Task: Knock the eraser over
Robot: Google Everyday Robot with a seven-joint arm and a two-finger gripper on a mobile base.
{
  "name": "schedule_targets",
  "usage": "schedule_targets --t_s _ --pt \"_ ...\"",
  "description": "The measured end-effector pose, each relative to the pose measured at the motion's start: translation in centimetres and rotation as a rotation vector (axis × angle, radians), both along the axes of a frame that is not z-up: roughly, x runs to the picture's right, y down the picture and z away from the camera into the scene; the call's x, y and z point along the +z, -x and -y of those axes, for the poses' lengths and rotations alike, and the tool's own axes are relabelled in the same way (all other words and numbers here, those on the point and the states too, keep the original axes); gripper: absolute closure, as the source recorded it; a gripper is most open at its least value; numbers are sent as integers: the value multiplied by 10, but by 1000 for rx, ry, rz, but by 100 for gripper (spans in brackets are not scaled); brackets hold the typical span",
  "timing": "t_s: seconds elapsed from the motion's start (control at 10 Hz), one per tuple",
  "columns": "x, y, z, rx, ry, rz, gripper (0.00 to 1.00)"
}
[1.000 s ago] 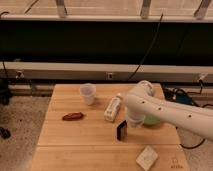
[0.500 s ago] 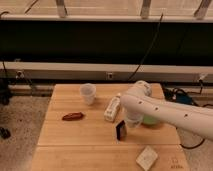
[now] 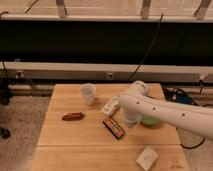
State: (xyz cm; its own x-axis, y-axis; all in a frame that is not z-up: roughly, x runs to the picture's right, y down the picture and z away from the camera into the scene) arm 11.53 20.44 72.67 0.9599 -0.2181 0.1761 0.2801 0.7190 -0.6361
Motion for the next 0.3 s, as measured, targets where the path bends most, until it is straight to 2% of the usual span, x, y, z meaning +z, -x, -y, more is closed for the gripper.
schedule_targets --t_s 0.3 --pt "3 5 3 -8 -4 1 93"
